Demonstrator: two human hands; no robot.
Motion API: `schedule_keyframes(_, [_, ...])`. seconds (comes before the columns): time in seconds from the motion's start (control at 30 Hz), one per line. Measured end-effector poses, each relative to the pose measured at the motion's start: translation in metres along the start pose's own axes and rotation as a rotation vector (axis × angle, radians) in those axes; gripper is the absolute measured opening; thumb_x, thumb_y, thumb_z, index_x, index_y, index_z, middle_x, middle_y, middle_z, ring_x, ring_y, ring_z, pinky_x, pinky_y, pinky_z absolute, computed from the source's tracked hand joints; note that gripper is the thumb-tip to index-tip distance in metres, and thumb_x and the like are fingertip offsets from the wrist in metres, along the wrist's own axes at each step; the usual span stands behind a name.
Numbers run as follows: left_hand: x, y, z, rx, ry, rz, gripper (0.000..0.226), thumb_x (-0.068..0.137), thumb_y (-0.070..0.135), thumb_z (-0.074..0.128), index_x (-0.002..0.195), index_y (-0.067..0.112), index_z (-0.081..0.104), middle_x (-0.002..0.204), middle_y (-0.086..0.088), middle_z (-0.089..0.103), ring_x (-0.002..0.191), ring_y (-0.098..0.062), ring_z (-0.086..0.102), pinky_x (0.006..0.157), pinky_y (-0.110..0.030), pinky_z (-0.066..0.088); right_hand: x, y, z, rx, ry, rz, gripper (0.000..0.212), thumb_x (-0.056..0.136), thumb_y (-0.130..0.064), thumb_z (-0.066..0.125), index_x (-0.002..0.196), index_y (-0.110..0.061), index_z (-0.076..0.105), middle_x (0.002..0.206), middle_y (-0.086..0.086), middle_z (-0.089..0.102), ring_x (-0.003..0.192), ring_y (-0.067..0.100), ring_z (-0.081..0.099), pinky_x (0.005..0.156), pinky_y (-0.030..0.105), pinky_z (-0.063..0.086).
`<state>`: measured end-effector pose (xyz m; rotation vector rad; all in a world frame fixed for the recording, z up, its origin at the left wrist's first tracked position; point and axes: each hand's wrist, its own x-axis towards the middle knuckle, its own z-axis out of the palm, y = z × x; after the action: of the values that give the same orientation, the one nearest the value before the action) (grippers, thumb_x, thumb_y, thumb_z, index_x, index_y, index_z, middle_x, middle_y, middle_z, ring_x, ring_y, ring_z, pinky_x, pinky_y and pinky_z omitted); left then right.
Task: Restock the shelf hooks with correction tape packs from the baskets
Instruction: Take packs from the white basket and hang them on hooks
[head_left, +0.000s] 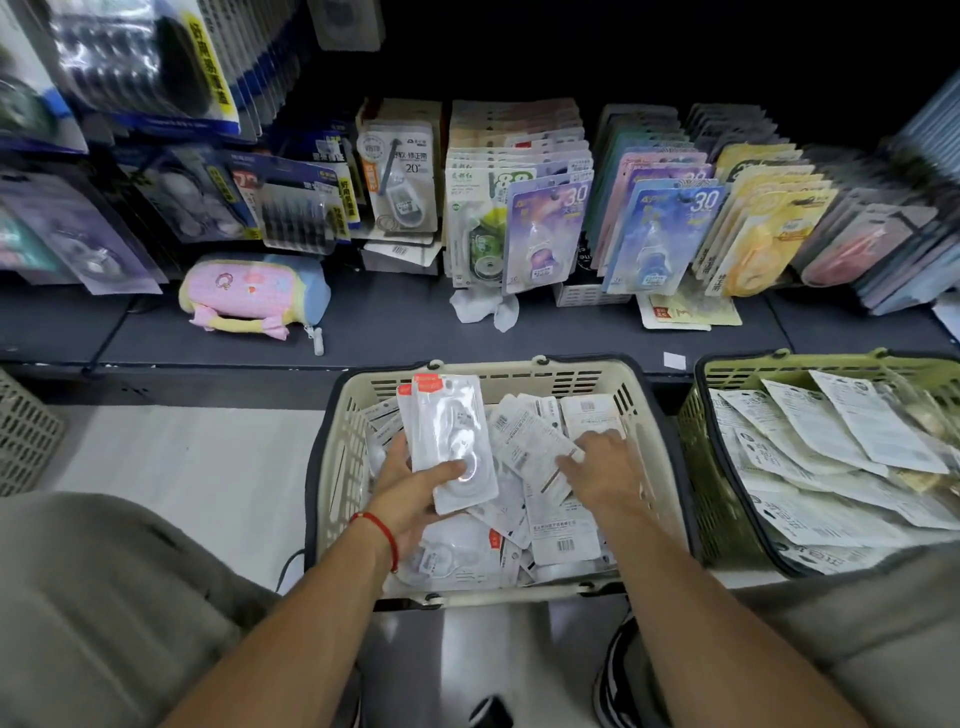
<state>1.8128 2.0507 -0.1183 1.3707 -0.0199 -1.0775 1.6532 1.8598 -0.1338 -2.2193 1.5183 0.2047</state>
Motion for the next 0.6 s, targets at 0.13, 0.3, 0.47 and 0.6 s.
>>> schedule_keyframes(0.13, [-0.002,0.01,0.001,0.084,0.046,0.086,0.071,0.079,-0.001,0.087,0.129,0.036,0.053,0.123,-0.002,0.073,0.11,-0.03,0.072,0.075,-0.052,0.065,-0.016,-0.018,0.003,0.365,0.027,-0.038,0.028,0.101,-0.024,0.065,0.128,-0.016,0.061,0.121,0.009,0.07,0.101,0.023,0.068,0.076,0.032,0.054])
schedule_keyframes(0.3, [-0.006,0.029,0.011,0.384,0.04,0.381,0.066,0.083,0.015,0.089,0.134,0.034,0.051,0.126,0.005,0.068,0.116,-0.018,0.068,0.093,-0.042,0.063,-0.023,-0.036,-0.05,0.765,-0.023,-0.244,0.032,0.095,-0.004,0.065,0.12,-0.024,0.06,0.11,-0.004,0.07,0.067,0.003,0.069,0.051,0.018,0.051])
schedule_keyframes(0.47, [-0.013,0.066,0.03,0.551,-0.221,0.503,0.07,0.082,0.033,0.087,0.135,0.057,0.048,0.134,0.02,0.063,0.126,-0.006,0.063,0.101,-0.035,0.057,-0.028,-0.052,-0.114,1.01,-0.146,-0.202,0.01,0.092,-0.004,0.07,0.087,-0.003,0.079,0.07,0.014,0.074,0.06,0.017,0.064,0.058,0.026,0.051])
schedule_keyframes(0.6, [-0.015,0.097,0.046,0.599,-0.283,0.577,0.072,0.086,0.022,0.086,0.137,0.053,0.045,0.128,0.02,0.064,0.115,-0.008,0.066,0.097,-0.055,0.058,-0.028,-0.061,-0.168,1.352,-0.381,-0.195,0.021,0.088,-0.005,0.081,0.098,0.012,0.076,0.084,0.02,0.077,0.073,0.024,0.074,0.075,0.029,0.063])
